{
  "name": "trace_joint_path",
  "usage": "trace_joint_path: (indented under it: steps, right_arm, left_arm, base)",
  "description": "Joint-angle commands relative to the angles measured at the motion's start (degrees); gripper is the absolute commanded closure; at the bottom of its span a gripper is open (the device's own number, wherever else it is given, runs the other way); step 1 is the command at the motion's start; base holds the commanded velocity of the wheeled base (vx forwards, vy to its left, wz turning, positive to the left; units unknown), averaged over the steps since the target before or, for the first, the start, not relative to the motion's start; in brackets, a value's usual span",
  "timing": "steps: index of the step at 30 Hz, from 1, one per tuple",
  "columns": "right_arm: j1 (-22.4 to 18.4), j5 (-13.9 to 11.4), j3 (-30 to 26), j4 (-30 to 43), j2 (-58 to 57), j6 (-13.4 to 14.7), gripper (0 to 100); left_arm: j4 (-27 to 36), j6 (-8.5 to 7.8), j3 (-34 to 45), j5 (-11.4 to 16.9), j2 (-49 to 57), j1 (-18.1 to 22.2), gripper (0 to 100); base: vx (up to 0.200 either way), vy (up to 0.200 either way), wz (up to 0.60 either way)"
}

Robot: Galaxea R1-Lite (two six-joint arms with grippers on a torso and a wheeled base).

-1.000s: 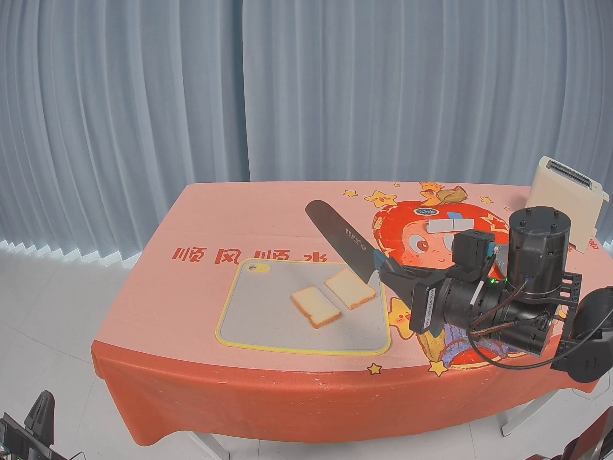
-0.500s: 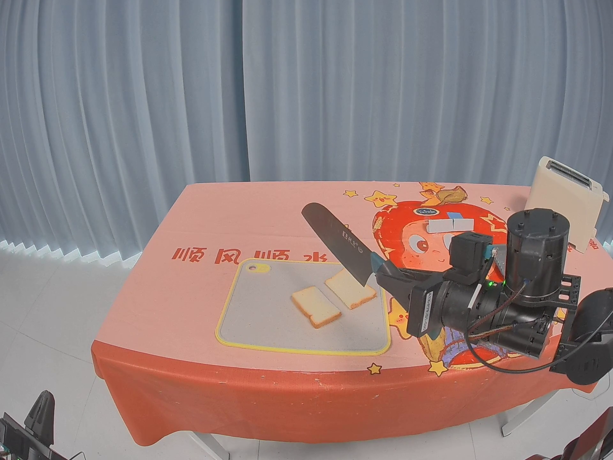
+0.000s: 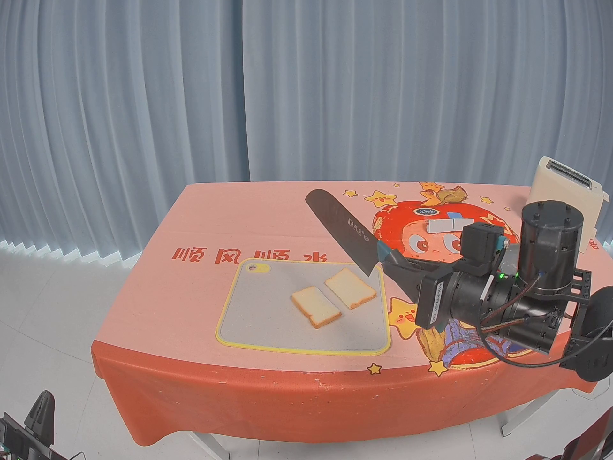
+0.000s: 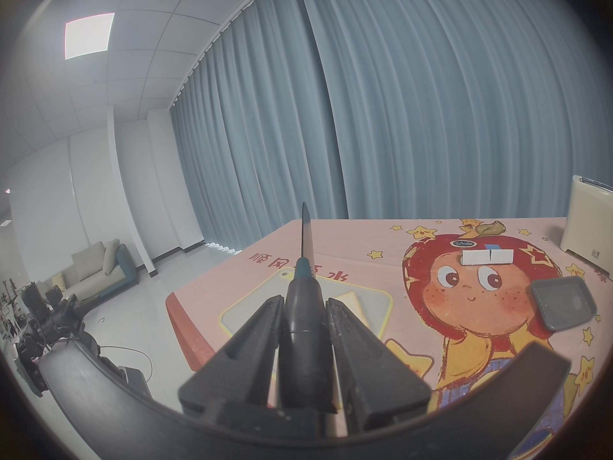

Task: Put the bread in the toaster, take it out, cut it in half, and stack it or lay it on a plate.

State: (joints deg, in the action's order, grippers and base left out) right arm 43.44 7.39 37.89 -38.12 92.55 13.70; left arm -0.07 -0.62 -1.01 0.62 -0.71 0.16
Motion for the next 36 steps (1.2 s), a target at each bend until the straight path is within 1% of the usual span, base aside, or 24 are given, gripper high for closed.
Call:
trace_joint_path:
  steps: [1, 36]
  right_arm:
    - [-0.02, 0.08, -0.01, -0.02, -1.58, 0.01, 100]
    - [-0.1, 0.0, 0.17, -0.02, -1.67, -0.08, 100]
  left_arm:
    - [-0.01, 0.01, 1.01, -0.01, 0.27, 0.02, 100]
    - [-0.1, 0.01, 1.01, -0.01, 0.27, 0.02, 100]
  base:
    - [0.0, 0.0, 0.0]
    - [0.0, 0.0, 0.0]
